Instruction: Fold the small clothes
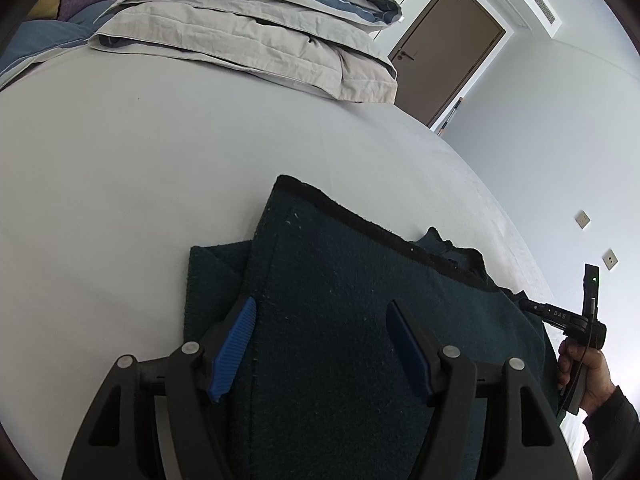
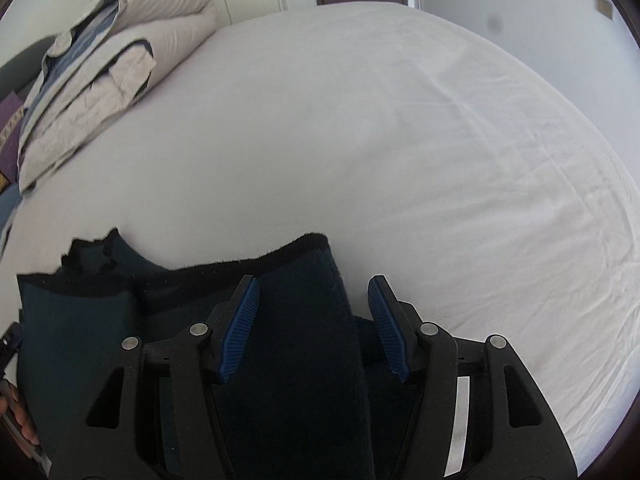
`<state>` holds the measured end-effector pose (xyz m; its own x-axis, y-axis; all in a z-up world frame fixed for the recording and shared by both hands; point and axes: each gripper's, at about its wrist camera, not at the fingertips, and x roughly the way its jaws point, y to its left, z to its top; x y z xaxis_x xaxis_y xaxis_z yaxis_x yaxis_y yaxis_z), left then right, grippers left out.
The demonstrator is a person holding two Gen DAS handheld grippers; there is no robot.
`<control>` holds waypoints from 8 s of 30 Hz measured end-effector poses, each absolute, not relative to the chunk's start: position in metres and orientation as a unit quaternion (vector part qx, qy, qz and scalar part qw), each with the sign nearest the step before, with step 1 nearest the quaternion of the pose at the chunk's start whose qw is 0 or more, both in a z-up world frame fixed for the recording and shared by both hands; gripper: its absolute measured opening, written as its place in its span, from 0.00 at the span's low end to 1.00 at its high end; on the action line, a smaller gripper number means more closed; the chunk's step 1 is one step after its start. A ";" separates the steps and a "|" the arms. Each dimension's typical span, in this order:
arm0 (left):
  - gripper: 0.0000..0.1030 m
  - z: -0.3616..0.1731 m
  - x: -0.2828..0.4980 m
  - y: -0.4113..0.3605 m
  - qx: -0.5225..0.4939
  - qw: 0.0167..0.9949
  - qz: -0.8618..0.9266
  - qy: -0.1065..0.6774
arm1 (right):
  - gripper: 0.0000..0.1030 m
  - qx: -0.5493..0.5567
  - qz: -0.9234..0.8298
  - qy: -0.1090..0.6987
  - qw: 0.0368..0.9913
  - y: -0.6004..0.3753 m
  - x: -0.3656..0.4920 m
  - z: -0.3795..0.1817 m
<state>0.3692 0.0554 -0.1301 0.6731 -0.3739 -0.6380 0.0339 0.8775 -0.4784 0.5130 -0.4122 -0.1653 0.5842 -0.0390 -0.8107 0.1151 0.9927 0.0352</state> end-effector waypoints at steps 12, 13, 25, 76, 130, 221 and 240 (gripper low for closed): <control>0.68 -0.132 0.369 0.055 -0.223 0.887 -0.117 0.386 | 0.04 0.142 -0.120 0.420 0.888 -0.456 0.503 -0.171; 0.68 -0.132 0.369 0.055 -0.223 0.887 -0.117 0.386 | 0.04 0.145 -0.118 0.421 0.888 -0.458 0.503 -0.174; 0.70 -0.132 0.369 0.055 -0.221 0.888 -0.119 0.386 | 0.35 0.224 -0.147 0.344 0.900 -0.488 0.443 -0.138; 0.79 -0.145 0.335 0.140 -0.375 0.780 -0.167 0.472 | 0.49 0.292 0.191 0.396 0.850 -0.347 0.262 -0.147; 0.14 -0.029 0.336 -0.067 -0.203 0.788 -0.319 0.486 | 0.51 0.477 0.263 0.427 0.722 -0.338 0.433 -0.194; 0.76 -0.058 0.312 -0.133 -0.041 0.827 -0.353 0.435 | 0.37 0.324 0.144 0.495 0.793 -0.508 0.310 -0.165; 0.73 -0.077 0.317 -0.148 0.016 0.824 -0.326 0.463 | 0.18 0.374 0.100 0.450 0.805 -0.539 0.231 -0.184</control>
<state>0.3168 -0.1479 -0.0773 0.3583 -0.5233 -0.7731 0.5526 0.7863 -0.2762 0.2305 -0.5390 -0.1840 0.5750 0.4980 -0.6491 0.1760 0.6995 0.6926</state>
